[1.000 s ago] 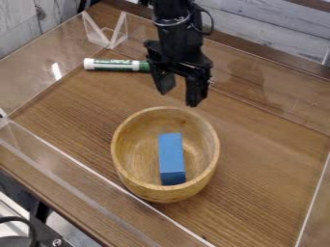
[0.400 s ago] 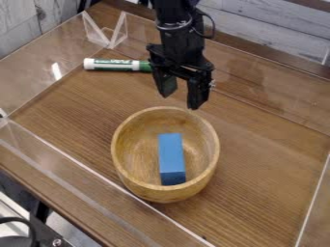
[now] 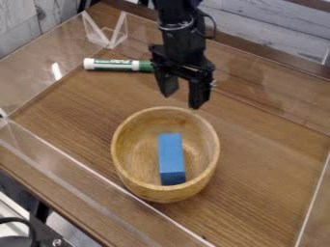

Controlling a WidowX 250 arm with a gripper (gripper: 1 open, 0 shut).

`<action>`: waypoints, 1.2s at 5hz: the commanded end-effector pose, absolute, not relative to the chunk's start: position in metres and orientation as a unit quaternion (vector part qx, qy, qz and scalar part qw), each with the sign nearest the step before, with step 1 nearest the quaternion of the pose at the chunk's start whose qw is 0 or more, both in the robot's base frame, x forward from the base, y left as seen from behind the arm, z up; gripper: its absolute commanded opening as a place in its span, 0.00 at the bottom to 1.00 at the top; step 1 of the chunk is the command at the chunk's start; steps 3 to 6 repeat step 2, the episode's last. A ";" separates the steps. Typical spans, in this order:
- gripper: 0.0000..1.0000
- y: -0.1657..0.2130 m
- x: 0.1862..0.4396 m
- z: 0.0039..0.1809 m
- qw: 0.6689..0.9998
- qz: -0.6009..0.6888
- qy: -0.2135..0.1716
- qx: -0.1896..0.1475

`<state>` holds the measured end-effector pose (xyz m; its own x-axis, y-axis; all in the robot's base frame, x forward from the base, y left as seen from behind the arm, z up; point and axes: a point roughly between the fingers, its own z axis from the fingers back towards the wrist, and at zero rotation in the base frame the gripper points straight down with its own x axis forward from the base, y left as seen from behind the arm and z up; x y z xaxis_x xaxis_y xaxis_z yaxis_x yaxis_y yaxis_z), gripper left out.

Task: Remove the green marker from inside the brown bowl and put it on the table

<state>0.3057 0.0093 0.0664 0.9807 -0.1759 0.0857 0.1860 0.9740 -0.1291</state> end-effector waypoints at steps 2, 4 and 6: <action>1.00 0.007 0.321 0.078 0.991 -0.102 -0.063 -0.063; 1.00 0.007 0.321 0.078 0.991 -0.102 -0.063 -0.063; 1.00 0.007 0.321 0.078 0.991 -0.102 -0.063 -0.063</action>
